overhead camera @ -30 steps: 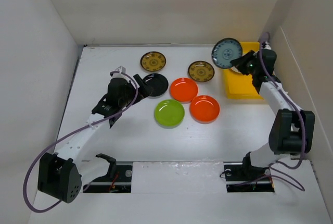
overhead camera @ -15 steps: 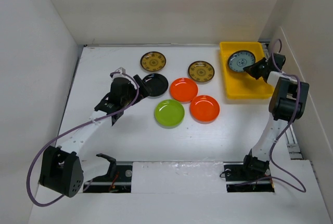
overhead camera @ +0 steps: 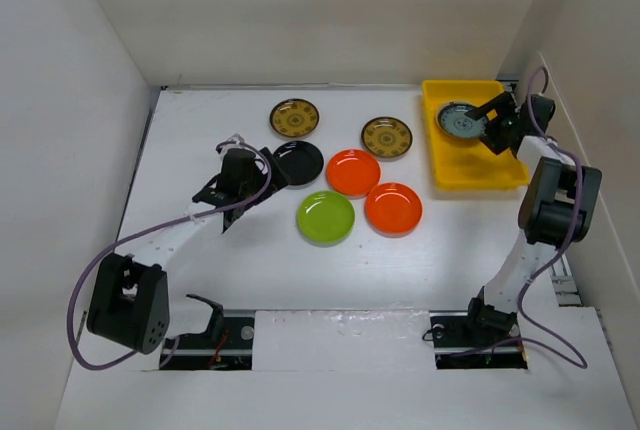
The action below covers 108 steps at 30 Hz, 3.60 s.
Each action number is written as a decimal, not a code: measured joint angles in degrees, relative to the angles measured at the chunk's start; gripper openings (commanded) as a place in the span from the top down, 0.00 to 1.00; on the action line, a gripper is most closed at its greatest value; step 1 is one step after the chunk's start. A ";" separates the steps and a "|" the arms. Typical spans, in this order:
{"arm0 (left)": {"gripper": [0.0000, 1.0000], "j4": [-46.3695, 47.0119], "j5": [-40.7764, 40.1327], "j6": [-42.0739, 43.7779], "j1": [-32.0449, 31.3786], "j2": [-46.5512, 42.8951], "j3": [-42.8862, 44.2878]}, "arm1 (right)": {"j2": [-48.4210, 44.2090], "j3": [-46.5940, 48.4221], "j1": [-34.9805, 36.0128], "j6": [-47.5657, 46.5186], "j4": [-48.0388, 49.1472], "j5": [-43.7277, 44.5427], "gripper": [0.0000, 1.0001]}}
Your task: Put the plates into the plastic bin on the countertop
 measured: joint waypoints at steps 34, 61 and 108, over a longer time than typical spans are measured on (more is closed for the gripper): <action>0.92 5.66 -5.60 -10.69 1.60 32.63 16.44 | -41.33 -21.70 13.66 -7.37 -5.73 -0.98 0.00; 1.00 0.11 7.67 2.03 -2.97 -0.09 12.85 | -28.65 -16.41 39.93 -20.48 0.92 -15.54 0.04; 0.00 3.72 8.24 4.35 -5.46 -7.02 -5.01 | 6.27 1.62 -0.81 1.81 7.67 2.25 0.54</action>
